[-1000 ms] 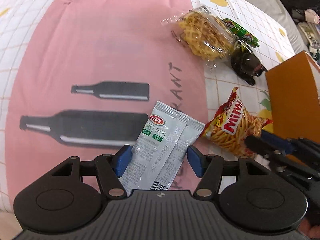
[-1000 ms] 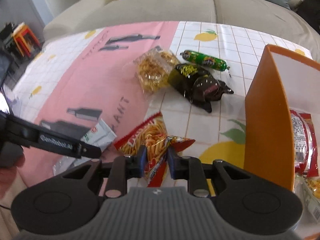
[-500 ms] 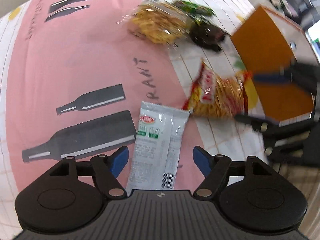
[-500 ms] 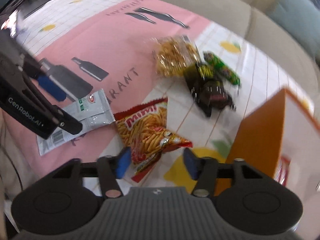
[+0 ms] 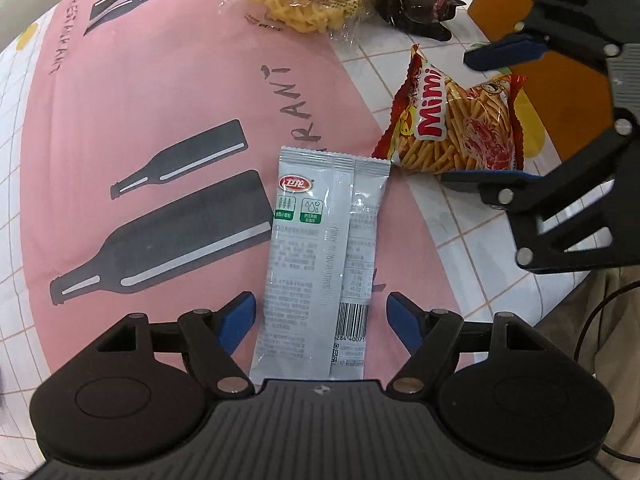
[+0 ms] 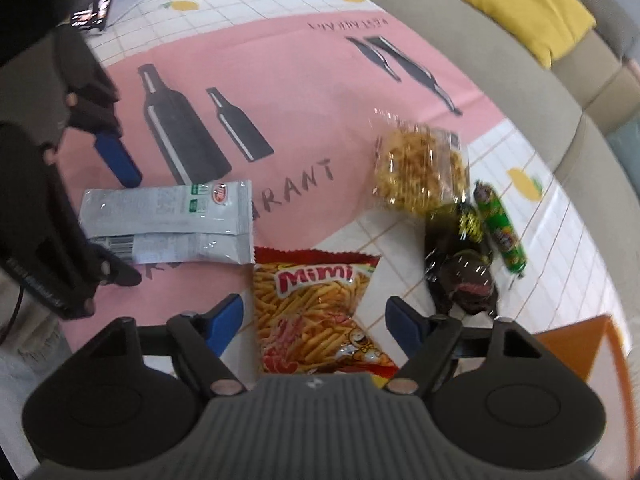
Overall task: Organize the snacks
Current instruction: 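Grasp and lift the white sachets with the left tool while the right tool lifts the Mimi chip bag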
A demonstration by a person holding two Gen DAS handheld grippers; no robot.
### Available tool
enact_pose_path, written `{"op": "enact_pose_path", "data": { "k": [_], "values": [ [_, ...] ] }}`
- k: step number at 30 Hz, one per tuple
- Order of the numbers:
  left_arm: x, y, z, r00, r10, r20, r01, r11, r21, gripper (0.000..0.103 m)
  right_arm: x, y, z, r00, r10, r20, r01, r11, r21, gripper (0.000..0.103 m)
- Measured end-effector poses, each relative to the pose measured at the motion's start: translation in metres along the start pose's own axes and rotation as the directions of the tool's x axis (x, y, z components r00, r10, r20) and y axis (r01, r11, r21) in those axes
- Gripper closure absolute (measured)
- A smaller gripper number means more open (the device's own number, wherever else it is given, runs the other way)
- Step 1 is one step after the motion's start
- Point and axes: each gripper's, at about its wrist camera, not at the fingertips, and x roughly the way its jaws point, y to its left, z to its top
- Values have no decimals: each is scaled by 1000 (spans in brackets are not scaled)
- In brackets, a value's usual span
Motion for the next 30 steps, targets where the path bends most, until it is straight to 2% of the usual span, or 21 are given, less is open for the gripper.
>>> {"op": "enact_pose_path", "data": {
  "k": [4,9,11,17,20,25,30],
  "values": [
    [-2,-3,-5,1000,10,6,-10,1000,15,17,10,-4,-2,999,37,-21,-35,996,84,28],
    [-3,-11,-8,999,45,12,-46,998,34,29,15,1,-6,999,32,-38,-28,994,109,32],
    [-4,-10,-7,999,50,15,-50,998,32,32,16,1,-7,999,26,-43,-20,993,119,39],
    [-6,-7,-6,998,55,32,-56,998,8,40,19,-1,-12,998,25,-55,-13,981,193,45],
    [-8,-4,-7,997,58,52,-57,998,-18,45,18,-3,-14,999,19,-49,-6,966,260,48],
    [-7,-4,-1,995,56,84,-51,997,-66,47,14,-7,-19,999,8,-39,8,924,381,53],
    [-8,-3,1,992,56,112,-44,993,-111,49,11,-5,-23,1000,-12,-25,22,893,450,57]
  ]
}}
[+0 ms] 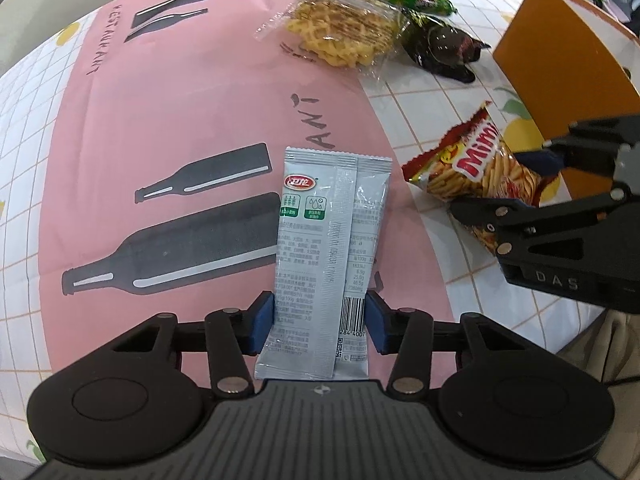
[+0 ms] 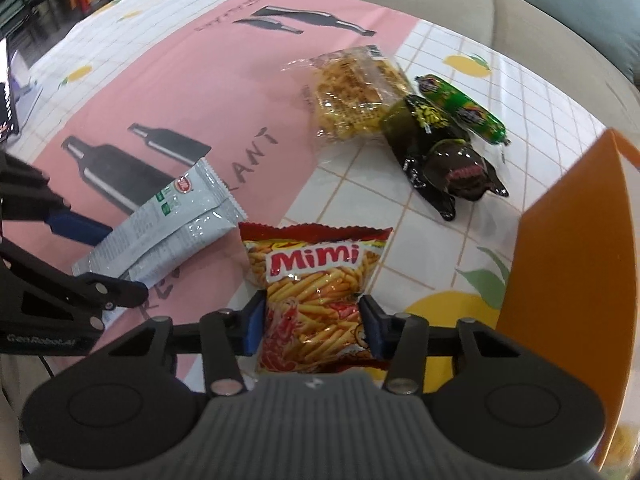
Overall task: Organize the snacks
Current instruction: 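Grasp and lift the white sachets with the left tool while the right tool lifts the Mimi chip bag, then carry the sachets and chip bag into the orange box and open both tools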
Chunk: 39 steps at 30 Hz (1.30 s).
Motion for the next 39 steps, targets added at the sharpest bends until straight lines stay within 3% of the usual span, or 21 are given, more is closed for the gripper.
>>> {"op": "enact_pose_path", "data": {
  "k": [10,20,33,39],
  "values": [
    [-8,10,-2,997,-66,49,71,990,-120,50,-12,-4,-3,999,-14,45,11,998,58,62],
    [-49,7,3,983,-116,144,143,971,-192,50,-54,-12,0,990,-13,140,-3,994,110,62],
    [-110,-33,39,946,-200,255,237,964,-123,50,-143,-50,-3,953,-111,282,70,986,151,62],
    [-126,-77,65,923,-265,279,284,958,-30,50,-169,-90,-16,939,-197,283,138,967,214,62]
  ]
}}
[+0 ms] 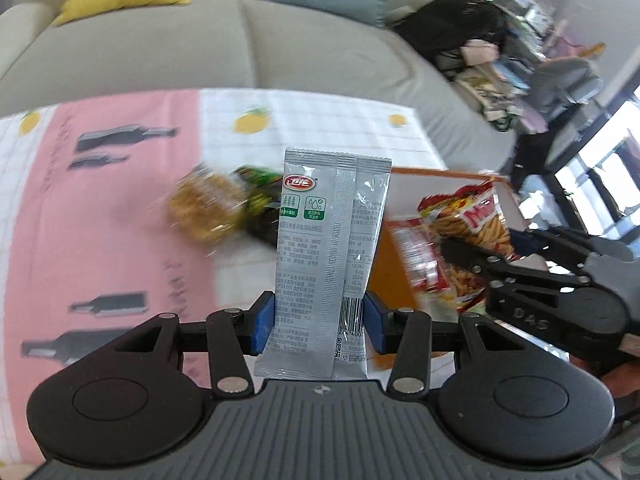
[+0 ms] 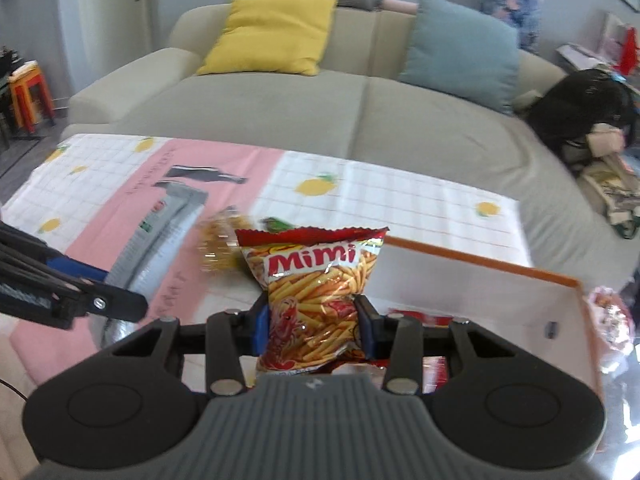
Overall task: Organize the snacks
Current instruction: 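Carry the sachets and chip bag into the orange box and open both tools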
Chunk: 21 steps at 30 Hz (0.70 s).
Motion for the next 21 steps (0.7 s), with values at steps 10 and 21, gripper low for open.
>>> {"op": "enact_pose_path", "data": {
  "k": [10,21],
  "values": [
    [40,-76,37,992,-111,-55,116,988,101,50,-11,-91,-11,992,-117,-43,122,983,141,62],
    [114,-126,51,977,-109,-182,137,979,148,50,26,-148,-26,972,-159,-171,184,973,141,62]
  ]
}}
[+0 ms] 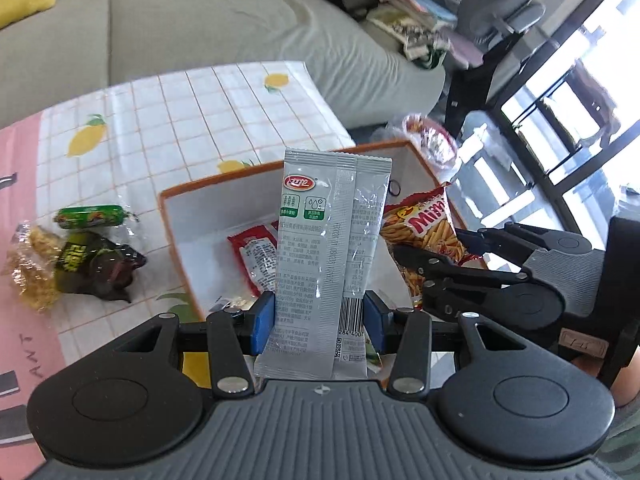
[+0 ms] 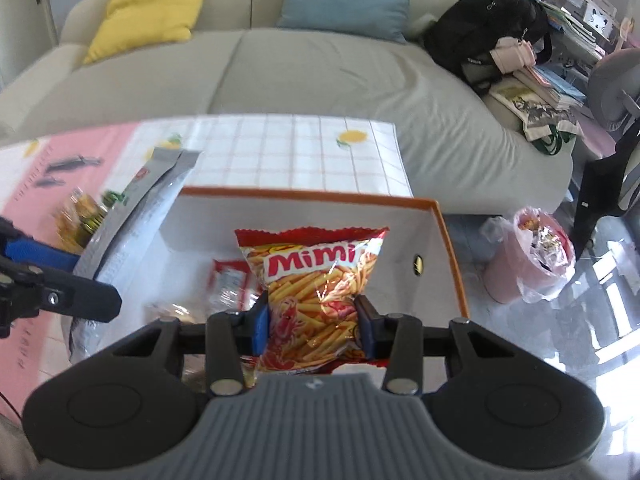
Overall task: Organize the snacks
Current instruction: 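Carry the sachets and chip bag into the orange box and open both tools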
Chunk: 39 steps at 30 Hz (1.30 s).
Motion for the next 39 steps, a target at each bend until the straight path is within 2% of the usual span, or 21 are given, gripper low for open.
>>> {"op": "enact_pose_path", "data": {
  "k": [4,8,19,31,39],
  "values": [
    [24,-4,6,999,11,-49,-11,1000,7,50,28,-6,-2,998,-26,-61,24,999,-38,62],
    [44,-4,12,997,28,-77,-26,1000,15,50,50,-4,-2,995,-57,-86,47,991,-122,62],
    [89,0,17,984,98,-146,-90,994,59,50,83,-1,-6,987,-54,-153,18,974,-225,61],
    [109,-5,11,963,203,-177,-177,972,152,49,105,10,-14,980,-73,-187,10,947,-320,61],
    [108,-6,10,957,231,-174,-198,962,187,46,104,13,-17,978,-85,-192,15,940,-340,60]
  ]
}}
